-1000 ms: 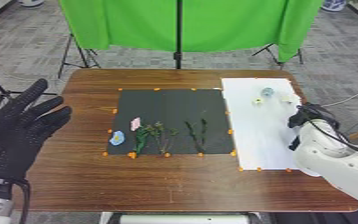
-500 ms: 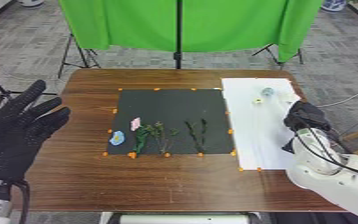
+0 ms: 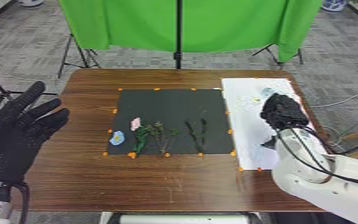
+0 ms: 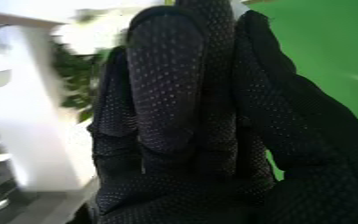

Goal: Arrange flowers

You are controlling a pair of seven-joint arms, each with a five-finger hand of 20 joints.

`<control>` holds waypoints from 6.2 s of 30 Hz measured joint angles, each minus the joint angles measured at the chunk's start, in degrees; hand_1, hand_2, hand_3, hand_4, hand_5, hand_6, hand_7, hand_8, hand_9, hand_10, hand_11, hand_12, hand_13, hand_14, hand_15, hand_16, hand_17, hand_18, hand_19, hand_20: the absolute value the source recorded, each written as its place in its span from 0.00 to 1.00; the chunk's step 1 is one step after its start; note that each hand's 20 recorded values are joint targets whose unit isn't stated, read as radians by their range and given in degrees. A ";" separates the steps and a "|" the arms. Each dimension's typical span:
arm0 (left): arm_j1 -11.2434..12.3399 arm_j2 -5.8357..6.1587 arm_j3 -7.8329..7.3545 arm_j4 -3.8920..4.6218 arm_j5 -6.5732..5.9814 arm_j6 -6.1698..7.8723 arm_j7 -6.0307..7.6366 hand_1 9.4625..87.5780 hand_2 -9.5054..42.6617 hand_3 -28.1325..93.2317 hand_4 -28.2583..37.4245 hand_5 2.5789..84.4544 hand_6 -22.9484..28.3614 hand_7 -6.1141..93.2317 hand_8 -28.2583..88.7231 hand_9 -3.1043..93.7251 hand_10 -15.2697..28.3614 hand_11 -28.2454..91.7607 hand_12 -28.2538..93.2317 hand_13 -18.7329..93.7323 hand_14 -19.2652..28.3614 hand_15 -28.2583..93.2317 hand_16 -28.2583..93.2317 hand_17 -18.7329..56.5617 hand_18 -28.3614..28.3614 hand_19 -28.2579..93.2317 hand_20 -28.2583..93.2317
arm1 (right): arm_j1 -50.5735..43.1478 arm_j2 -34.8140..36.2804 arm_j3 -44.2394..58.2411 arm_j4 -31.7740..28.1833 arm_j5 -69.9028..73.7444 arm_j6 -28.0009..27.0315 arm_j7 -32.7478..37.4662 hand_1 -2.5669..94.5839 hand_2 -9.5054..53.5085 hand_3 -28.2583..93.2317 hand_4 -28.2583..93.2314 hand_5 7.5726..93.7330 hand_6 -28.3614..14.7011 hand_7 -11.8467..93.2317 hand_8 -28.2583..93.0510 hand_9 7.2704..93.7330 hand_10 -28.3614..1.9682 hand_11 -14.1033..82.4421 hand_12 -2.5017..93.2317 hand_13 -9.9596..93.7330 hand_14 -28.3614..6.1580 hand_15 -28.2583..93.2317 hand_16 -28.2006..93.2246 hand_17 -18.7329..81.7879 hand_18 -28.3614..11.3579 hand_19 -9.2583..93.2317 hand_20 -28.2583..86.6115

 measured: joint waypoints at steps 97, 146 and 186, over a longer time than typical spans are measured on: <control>-3.20 1.31 0.74 0.10 0.79 -1.37 -2.74 0.17 0.34 0.85 0.03 0.32 0.57 0.23 0.15 0.31 0.82 0.46 0.33 0.35 0.99 0.64 0.16 0.13 1.00 0.71 0.42 | 6.89 -8.44 9.67 8.23 19.36 -19.07 -0.50 0.34 0.01 0.86 0.00 0.44 0.66 0.22 0.14 0.75 0.41 0.33 0.16 0.82 0.56 0.73 0.35 0.47 0.16 0.93 0.36; -6.01 1.74 4.25 1.00 0.59 -1.29 -2.65 0.17 0.34 0.85 0.02 0.32 0.57 0.23 0.15 0.31 0.82 0.46 0.33 0.35 0.99 0.64 0.16 0.13 1.00 0.71 0.42 | 15.59 -14.58 -19.15 17.02 0.90 -5.08 0.84 0.59 0.00 0.81 0.00 0.91 0.75 0.29 0.24 1.00 0.77 0.21 0.32 0.91 0.76 0.69 0.39 0.54 0.32 0.94 0.35; -6.62 1.80 4.13 1.44 0.57 -1.40 -3.77 0.17 0.34 0.85 0.03 0.32 0.57 0.23 0.15 0.31 0.82 0.46 0.33 0.35 0.99 0.64 0.16 0.13 1.00 0.70 0.42 | 9.10 -12.04 -1.80 13.02 11.37 -28.79 -2.27 0.44 0.00 0.84 0.00 0.56 0.75 0.25 0.12 0.75 0.51 0.31 0.16 0.81 0.59 0.71 0.35 0.45 0.16 0.89 0.38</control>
